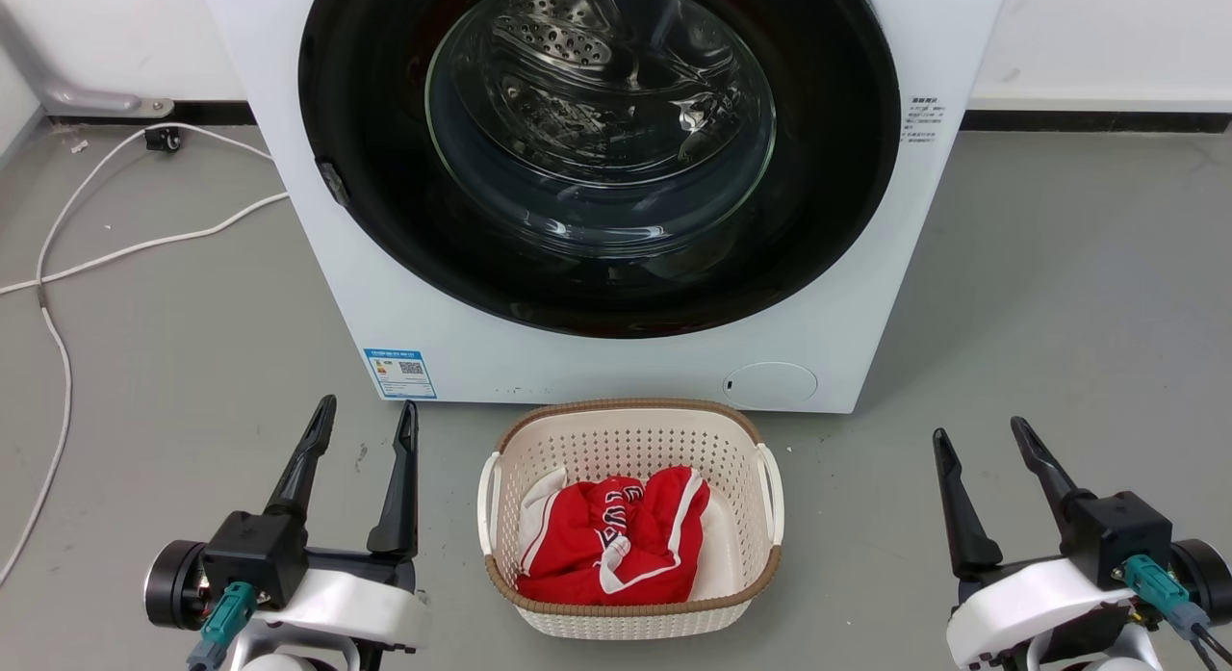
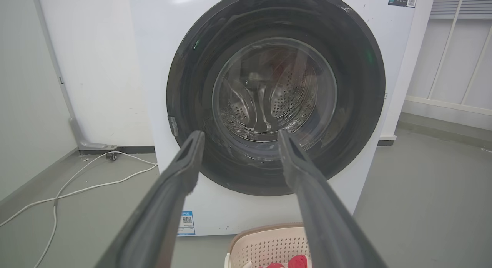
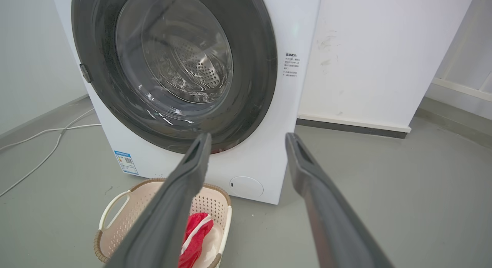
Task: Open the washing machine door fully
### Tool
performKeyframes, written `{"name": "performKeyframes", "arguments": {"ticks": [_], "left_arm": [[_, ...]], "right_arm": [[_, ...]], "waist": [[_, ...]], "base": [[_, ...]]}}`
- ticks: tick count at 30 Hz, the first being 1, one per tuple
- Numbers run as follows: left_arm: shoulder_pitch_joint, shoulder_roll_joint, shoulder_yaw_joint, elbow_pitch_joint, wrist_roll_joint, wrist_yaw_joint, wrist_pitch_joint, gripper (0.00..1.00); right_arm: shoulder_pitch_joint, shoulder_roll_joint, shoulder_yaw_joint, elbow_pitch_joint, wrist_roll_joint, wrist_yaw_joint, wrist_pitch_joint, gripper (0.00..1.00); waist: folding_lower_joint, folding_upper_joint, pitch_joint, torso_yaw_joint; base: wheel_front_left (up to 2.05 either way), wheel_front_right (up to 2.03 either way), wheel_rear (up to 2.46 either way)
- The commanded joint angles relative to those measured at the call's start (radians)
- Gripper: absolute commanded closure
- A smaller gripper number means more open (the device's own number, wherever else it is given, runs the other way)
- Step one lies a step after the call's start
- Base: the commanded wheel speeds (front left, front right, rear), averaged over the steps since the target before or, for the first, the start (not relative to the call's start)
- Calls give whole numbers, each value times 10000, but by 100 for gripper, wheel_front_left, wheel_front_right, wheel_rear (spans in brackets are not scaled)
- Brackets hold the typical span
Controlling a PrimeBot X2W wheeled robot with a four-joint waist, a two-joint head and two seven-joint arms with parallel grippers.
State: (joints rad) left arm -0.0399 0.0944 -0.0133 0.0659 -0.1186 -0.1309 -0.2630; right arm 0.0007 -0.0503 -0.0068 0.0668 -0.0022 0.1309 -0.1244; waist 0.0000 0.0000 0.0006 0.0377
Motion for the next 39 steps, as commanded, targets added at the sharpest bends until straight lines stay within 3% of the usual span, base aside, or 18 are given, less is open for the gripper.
{"name": "performKeyframes", "arguments": {"ticks": [1, 2, 4, 13, 21, 25, 29, 32, 39], "left_arm": [[36, 14, 28, 11, -46, 2, -25, 0], [39, 15, 29, 8, -48, 2, -25, 0], [36, 10, 32, 10, -50, 1, -25, 0], [26, -1, 40, 23, -44, 1, -25, 0], [40, -28, 66, 21, -63, 2, -25, 0], [5, -42, 100, -60, -95, 1, -25, 0], [-156, -45, 135, -151, -161, 2, -25, 0], [-310, -48, 166, -259, -224, 2, -25, 0], [-804, 30, 35, -598, -384, 1, -24, 0]], "right_arm": [[55, 2, -11, 35, 74, -3, -67, 0], [53, 2, -2, 52, 131, -3, -58, 49], [34, 2, 24, 64, 216, -3, -79, 100], [-36, 2, 110, 194, 1108, -3, -222, 100], [-333, 2, 715, 999, 7154, -3, -923, 100], [-757, 4, 1213, 1116, 11872, -2, -1221, 100], [-1379, 4, 1255, 1096, 15406, -2, -1360, 100], [-2051, -1, 965, 1198, 16904, -2, -1386, 100], [-4221, -426, 400, 2328, 18393, -2, -998, 100]], "waist": [[0, 0, 2, -4], [0, 0, 2, -5], [0, 0, 7, -6], [0, 0, 9, -31], [0, 0, 14, -52], [0, 0, 149, -96], [0, 0, 413, -126], [0, 0, 686, -118], [0, 0, 1526, -27]], "base": [[0, 0, 0], [0, 0, 0], [0, 0, 0], [0, 0, 0], [0, 0, 0], [0, 0, 0], [0, 0, 0], [0, 0, 0], [0, 0, 0]]}}
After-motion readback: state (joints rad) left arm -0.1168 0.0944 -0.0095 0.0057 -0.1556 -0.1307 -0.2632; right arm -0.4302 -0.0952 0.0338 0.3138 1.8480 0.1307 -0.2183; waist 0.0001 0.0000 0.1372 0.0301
